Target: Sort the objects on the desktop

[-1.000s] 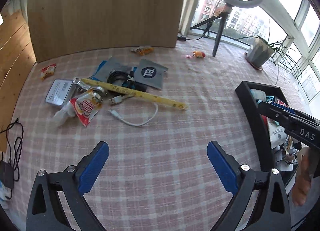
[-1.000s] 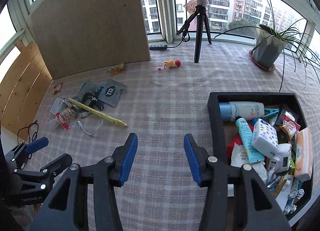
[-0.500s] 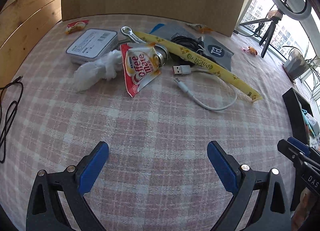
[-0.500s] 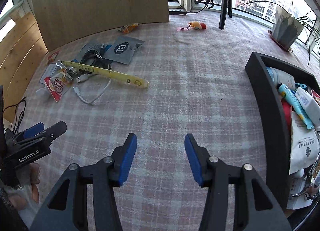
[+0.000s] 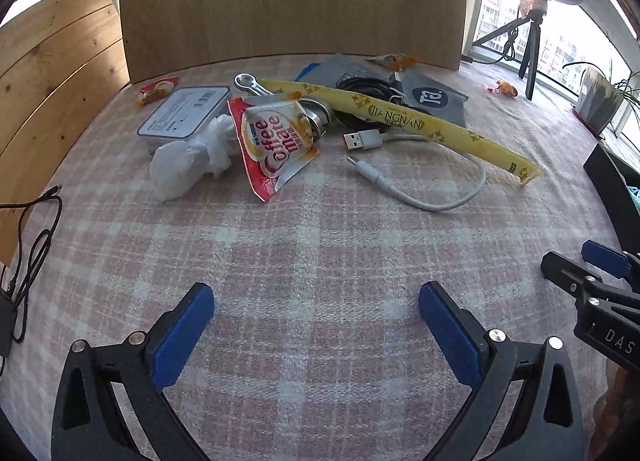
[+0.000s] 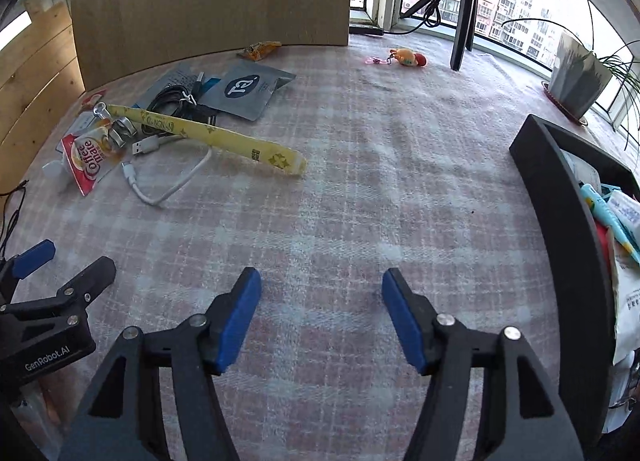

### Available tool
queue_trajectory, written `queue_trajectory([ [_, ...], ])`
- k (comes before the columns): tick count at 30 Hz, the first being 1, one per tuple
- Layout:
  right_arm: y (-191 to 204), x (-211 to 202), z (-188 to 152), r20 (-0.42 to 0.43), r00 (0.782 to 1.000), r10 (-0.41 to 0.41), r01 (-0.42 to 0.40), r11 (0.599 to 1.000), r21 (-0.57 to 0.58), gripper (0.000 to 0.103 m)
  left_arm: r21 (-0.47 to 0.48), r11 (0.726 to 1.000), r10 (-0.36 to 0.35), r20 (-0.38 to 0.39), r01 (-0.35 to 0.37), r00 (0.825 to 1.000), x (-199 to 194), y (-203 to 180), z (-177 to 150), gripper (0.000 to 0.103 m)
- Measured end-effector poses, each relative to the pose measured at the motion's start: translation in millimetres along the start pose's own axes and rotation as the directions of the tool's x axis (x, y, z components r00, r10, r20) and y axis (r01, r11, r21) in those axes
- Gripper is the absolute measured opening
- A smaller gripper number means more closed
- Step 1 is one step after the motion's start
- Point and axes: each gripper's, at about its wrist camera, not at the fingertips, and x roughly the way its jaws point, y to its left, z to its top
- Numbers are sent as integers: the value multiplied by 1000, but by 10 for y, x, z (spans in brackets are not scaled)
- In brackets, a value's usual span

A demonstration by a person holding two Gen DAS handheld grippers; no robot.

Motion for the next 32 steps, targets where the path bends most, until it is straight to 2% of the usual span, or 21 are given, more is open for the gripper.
queue_trajectory([
  [1, 40, 9, -17, 10, 1000, -5, 5, 1000, -19, 78, -4, 1000, 5, -5, -5, 1000, -21, -9, -46, 103],
  [4, 70, 0, -67, 49, 998, -27, 28, 999, -16, 83, -4, 1000, 5, -4, -5, 1000, -57, 10, -115, 103],
  [8, -27, 60, -63, 38, 999, -30, 28, 999, 37, 103, -3, 1000, 5, -5, -5, 1000, -54, 7, -100, 103],
  [32, -19, 61, -81, 42, 998, -35, 34, 999, 35, 103, -1, 1000, 4, -5, -4, 1000, -55, 7, -123, 103],
])
